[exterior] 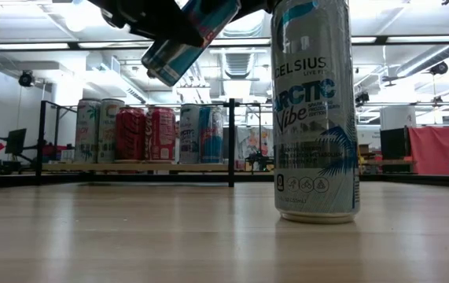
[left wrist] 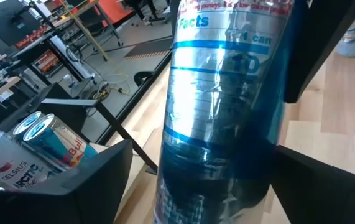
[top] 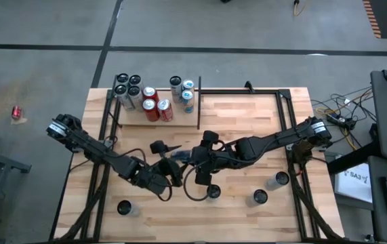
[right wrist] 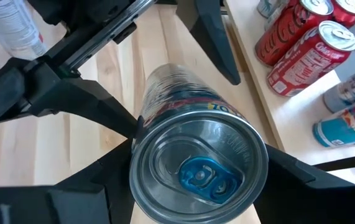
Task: Place canned beverage on shelf
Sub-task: Put the blue and silver soda can on the shelf aligned with the other blue and silver soda cans
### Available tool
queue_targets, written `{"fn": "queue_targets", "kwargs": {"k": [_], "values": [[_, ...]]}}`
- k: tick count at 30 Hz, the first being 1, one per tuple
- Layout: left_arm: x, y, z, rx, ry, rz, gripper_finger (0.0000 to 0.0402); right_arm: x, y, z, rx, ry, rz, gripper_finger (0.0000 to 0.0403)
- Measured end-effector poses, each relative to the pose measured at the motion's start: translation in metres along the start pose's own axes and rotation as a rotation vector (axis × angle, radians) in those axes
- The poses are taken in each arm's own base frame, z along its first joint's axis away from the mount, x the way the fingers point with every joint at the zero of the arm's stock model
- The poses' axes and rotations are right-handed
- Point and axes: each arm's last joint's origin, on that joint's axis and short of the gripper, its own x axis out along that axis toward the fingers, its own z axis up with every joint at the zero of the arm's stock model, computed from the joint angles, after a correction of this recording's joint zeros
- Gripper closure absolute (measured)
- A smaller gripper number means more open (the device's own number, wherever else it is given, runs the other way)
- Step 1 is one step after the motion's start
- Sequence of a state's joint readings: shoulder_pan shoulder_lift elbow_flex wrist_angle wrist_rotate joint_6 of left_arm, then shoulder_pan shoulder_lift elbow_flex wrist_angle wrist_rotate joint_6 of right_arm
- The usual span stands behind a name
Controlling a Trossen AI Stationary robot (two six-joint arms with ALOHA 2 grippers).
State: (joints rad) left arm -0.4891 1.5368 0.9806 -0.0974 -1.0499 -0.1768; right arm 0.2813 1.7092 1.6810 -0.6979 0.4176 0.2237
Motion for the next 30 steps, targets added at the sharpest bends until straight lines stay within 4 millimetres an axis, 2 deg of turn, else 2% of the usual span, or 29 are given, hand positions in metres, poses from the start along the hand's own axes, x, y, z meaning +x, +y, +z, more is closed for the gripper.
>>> {"fn": "queue_targets", "kwargs": {"k": [5,12,22,30], "values": [[0.0011,0.0006,0.0,0.001,0.002,-0.001,0.0102,0.0001,0.0001,0.0002,0.001,-0.003,-0.003,0.0173],[0.0022,0.0005,-0.0002,0.005,0.009,-0.024,0.019,0.0004,-0.0006,0.0002,0.006,-0.001,-0.001,0.0173],[0.0023,0.0004,-0.0007,0.011,0.011,-0.03,0.019,0.001,-0.0015,0.0005,0.007,0.001,0.005,0.0131],[0.0032,0.0003,-0.006,0.032,0.018,-0.028,0.019,0.0008,-0.0021,0.0009,0.006,-0.002,0.001,0.0116]]}}
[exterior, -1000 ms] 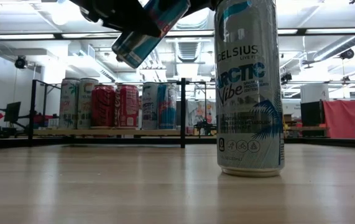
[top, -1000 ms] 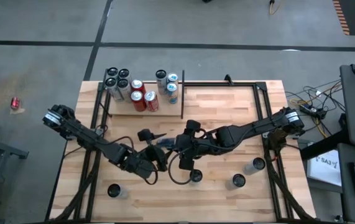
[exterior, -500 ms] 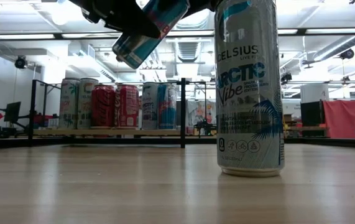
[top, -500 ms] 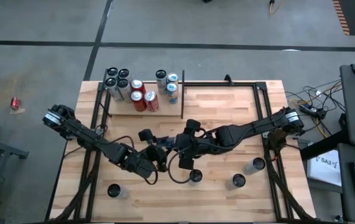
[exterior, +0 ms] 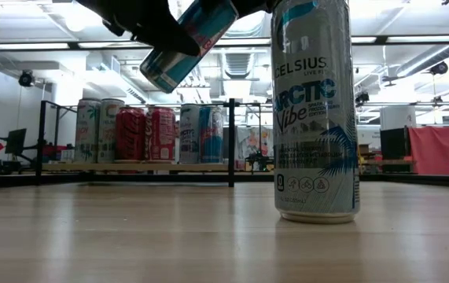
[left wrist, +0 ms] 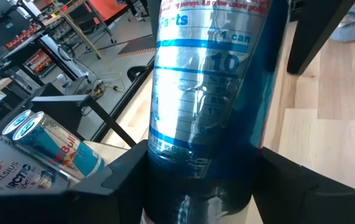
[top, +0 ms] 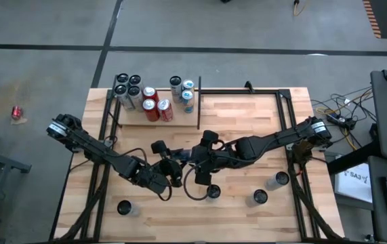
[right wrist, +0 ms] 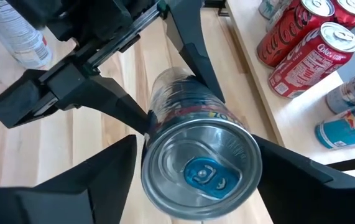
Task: Place canned beverage on shelf
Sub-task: Put the blue and silver soda can on the shelf aligned with the other blue and silver soda cans
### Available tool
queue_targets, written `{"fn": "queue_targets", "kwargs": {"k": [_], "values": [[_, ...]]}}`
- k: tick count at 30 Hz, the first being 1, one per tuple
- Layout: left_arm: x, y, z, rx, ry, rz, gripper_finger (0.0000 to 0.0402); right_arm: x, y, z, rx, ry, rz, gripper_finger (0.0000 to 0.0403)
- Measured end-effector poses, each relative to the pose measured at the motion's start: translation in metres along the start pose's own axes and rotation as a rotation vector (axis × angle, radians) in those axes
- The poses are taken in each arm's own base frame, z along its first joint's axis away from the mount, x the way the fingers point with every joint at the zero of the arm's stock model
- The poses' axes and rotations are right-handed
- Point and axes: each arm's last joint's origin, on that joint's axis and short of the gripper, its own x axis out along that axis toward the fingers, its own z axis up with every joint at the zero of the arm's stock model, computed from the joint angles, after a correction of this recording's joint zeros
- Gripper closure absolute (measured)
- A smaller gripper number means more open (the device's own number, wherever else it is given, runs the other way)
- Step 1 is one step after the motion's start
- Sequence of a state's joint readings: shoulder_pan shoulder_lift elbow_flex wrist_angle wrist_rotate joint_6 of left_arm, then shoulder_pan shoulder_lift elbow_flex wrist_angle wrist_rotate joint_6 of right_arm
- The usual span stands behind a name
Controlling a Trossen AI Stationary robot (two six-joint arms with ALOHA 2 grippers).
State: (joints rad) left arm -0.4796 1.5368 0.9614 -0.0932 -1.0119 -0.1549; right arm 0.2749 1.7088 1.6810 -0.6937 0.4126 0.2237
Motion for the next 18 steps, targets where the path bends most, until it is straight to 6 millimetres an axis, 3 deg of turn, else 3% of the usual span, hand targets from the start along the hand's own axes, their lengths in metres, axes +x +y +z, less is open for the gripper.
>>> {"fn": "queue_targets", "kwargs": {"k": [10,18], "values": [[-0.001,0.004,-0.008,0.0,-0.009,0.034,0.019,-0.026,-0.009,0.01,0.01,-0.06,0.007,0.0101],[-0.018,0.026,0.01,0.047,-0.063,0.028,0.019,-0.061,-0.026,0.019,-0.011,-0.153,-0.05,0.0109]]}}
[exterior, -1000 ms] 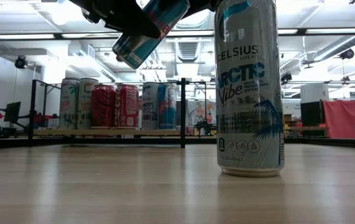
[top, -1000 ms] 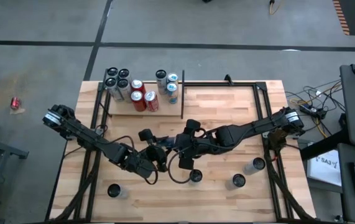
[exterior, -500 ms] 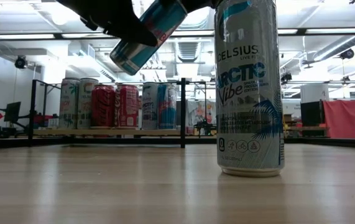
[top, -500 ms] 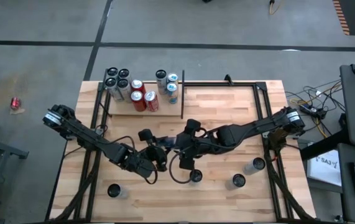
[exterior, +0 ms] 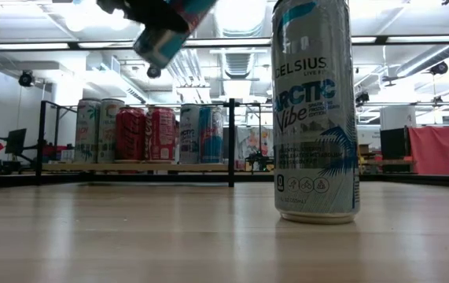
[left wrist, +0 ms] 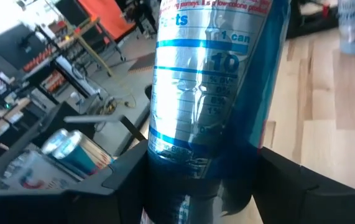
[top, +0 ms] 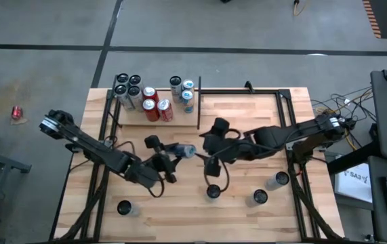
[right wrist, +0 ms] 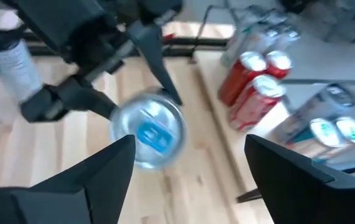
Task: Place canned beverage on shelf
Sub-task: Put the blue and silver soda can on the shelf aligned with the other blue and silver soda cans
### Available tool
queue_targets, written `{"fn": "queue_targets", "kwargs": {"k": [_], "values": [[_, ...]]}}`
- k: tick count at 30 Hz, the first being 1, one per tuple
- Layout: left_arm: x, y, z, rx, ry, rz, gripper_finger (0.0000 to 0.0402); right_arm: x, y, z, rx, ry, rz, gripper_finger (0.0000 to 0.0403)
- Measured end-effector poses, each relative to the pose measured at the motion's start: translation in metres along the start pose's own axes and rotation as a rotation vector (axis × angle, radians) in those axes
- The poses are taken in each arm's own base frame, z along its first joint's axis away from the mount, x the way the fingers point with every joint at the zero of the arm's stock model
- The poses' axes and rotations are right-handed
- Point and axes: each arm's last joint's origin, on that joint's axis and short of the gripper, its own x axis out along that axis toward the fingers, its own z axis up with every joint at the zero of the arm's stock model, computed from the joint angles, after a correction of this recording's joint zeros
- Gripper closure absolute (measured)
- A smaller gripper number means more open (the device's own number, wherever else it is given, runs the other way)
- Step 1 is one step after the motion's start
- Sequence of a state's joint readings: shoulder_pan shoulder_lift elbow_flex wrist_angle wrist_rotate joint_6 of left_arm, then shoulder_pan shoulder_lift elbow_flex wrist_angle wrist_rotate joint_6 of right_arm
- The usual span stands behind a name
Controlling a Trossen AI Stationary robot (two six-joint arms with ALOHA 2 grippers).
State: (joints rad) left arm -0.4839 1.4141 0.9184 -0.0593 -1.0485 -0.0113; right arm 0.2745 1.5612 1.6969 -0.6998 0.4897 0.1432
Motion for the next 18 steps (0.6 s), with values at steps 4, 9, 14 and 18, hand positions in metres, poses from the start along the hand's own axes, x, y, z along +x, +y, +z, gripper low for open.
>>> {"fn": "queue_targets", "kwargs": {"k": [4,9,14,18], "values": [[-0.013,0.019,0.01,0.004,-0.049,-0.005,0.019,-0.012,-0.007,0.002,-0.007,-0.032,-0.024,0.0113],[-0.026,0.036,0.006,-0.086,-0.177,-0.093,0.019,-0.008,-0.006,-0.002,-0.021,-0.079,-0.021,0.0109],[-0.032,0.043,-0.012,-0.2,-0.367,-0.163,0.019,0.006,0.001,-0.011,-0.023,-0.113,-0.016,0.0106],[-0.033,0.045,-0.025,-0.256,-0.436,-0.146,0.019,0.014,0.004,-0.018,-0.01,-0.134,-0.014,0.0105]]}}
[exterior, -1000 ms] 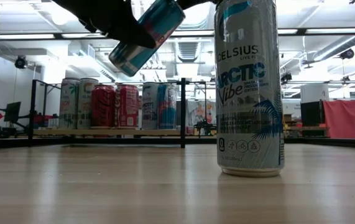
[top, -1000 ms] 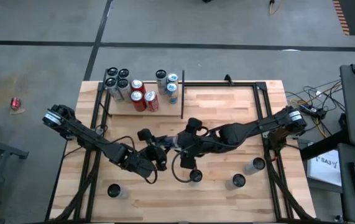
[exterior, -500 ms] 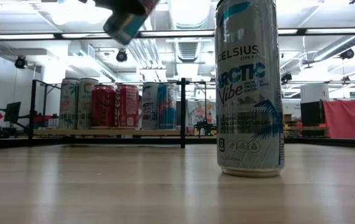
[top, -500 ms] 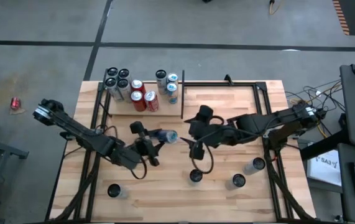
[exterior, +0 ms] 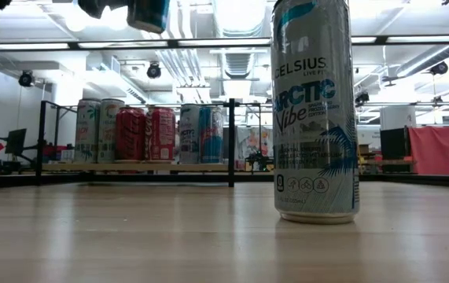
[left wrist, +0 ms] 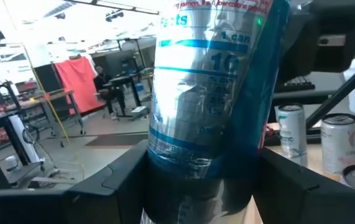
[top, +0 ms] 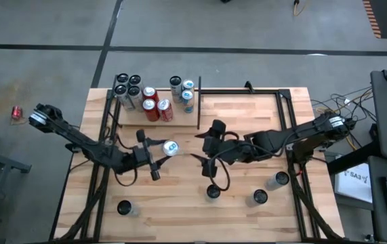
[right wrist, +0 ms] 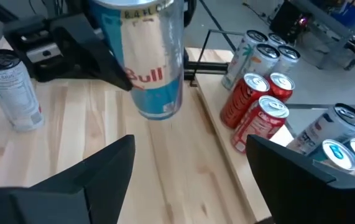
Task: Place canned beverage on shelf
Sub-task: Put the blue and silver soda can on the shelf aligned with the other blue and silver soda cans
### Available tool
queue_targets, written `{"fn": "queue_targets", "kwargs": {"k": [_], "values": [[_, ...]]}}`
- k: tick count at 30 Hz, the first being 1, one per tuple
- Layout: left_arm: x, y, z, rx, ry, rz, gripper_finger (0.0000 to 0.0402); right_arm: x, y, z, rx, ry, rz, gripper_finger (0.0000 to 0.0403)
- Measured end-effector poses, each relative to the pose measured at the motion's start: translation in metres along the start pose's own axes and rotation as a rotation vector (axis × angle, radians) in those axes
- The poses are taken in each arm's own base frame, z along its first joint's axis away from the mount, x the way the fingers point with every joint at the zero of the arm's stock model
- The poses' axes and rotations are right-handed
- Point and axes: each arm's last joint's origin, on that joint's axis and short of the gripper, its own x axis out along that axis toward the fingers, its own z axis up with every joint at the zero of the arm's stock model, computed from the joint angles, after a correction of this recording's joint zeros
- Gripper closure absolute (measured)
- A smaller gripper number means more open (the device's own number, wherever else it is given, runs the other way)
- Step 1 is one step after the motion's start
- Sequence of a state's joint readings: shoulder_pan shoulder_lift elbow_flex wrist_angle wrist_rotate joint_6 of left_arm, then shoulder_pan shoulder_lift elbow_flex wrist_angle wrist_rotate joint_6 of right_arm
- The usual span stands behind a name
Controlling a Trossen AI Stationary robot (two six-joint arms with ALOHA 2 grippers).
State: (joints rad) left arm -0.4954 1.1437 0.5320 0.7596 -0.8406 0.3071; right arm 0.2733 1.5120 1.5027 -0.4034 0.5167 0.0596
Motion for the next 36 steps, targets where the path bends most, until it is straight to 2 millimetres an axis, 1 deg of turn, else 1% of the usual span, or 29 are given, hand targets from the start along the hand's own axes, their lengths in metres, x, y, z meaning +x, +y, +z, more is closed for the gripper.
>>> {"fn": "queue_targets", "kwargs": {"k": [6,12,16,22,29,33,36], "values": [[0.0,-0.002,-0.006,-0.002,-0.005,-0.012,0.019,0.007,0.004,-0.003,0.015,-0.077,0.003,0.0105],[0.01,-0.009,-0.01,0.026,0.021,-0.006,0.019,0.019,0.01,-0.006,-0.006,-0.095,0.005,0.0099],[0.014,-0.013,-0.017,0.05,0.045,-0.001,0.019,0.024,0.012,-0.006,0.001,-0.113,0.003,0.0092],[0.018,-0.013,-0.018,0.046,0.043,0.017,0.019,0.03,0.013,-0.005,0.013,-0.141,0.0,0.0086],[0.02,-0.012,-0.016,0.042,0.036,0.018,0.019,0.048,0.02,-0.007,0.03,-0.194,-0.013,0.0087],[0.02,-0.012,-0.016,0.03,0.033,0.022,0.019,0.055,0.016,-0.004,0.045,-0.234,-0.027,0.0091],[0.02,-0.011,-0.016,0.027,0.037,0.034,0.019,0.057,0.012,-0.003,0.055,-0.247,-0.03,0.0101]]}}
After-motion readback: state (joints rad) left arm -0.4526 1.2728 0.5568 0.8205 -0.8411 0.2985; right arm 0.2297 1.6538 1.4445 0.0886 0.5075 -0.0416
